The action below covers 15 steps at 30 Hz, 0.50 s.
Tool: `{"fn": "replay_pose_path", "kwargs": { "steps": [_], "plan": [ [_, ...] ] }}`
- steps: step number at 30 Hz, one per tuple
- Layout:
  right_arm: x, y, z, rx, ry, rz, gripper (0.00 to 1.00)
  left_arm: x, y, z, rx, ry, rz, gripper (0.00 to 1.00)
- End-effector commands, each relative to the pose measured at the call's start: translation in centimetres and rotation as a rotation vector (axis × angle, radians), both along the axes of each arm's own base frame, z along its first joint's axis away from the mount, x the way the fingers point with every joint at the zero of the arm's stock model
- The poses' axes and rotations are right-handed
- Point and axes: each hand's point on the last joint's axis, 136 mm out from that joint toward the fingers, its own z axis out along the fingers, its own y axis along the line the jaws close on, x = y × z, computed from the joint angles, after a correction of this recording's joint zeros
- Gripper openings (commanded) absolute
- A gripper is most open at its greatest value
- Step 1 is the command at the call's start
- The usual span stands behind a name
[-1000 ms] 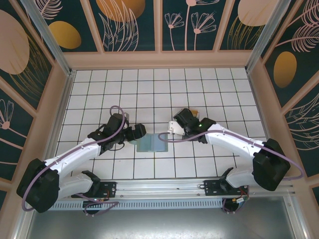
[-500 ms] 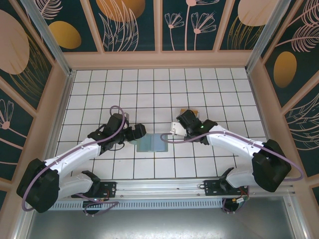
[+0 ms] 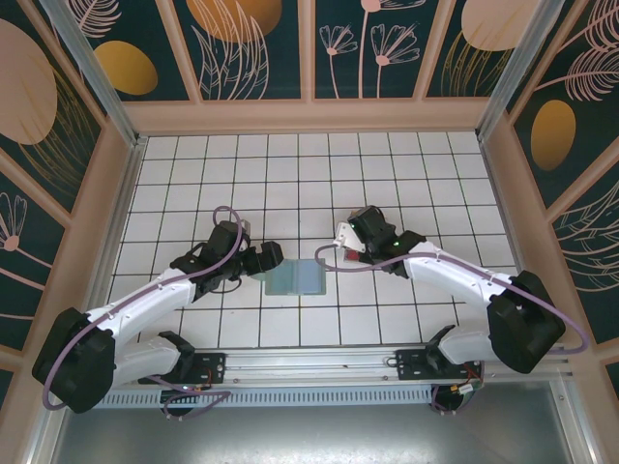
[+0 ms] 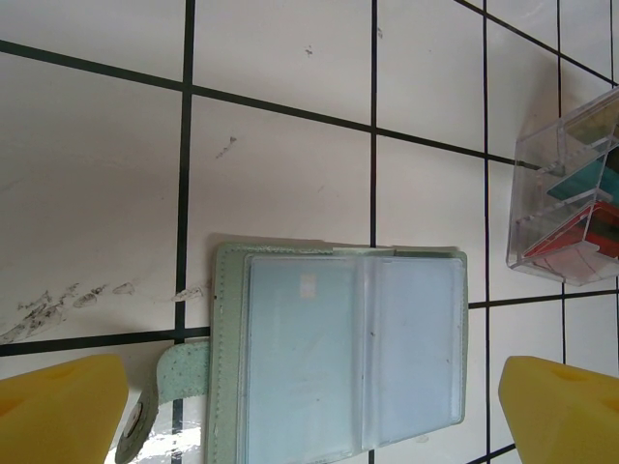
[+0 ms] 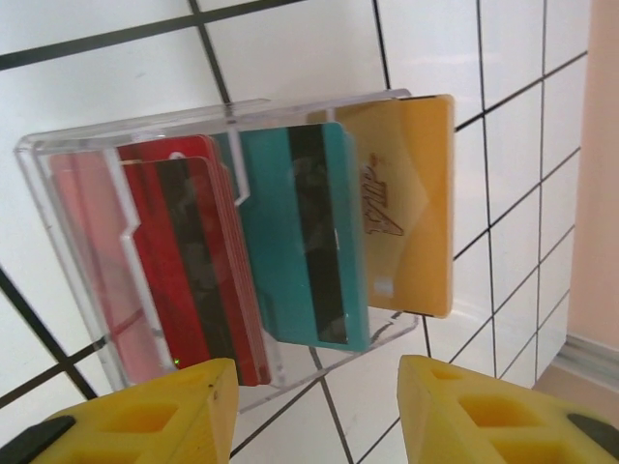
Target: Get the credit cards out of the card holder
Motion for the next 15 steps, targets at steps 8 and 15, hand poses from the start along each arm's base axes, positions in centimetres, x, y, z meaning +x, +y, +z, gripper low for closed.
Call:
{"fn": "replay_pose_path", "kwargs": {
  "steps": [8, 15],
  "plan": [
    [1.0, 4.0, 5.1, 0.456, 0.035, -0.265, 0.45, 0.1, -0.3, 0.3, -0.024, -0.011, -0.005, 0.97],
    [-2.0, 10.7, 4.3, 0.828, 0.237, -0.427, 0.43, -0.2, -1.2, -0.2, -0.043, 0.03, -0.042, 0.83]
  ]
}}
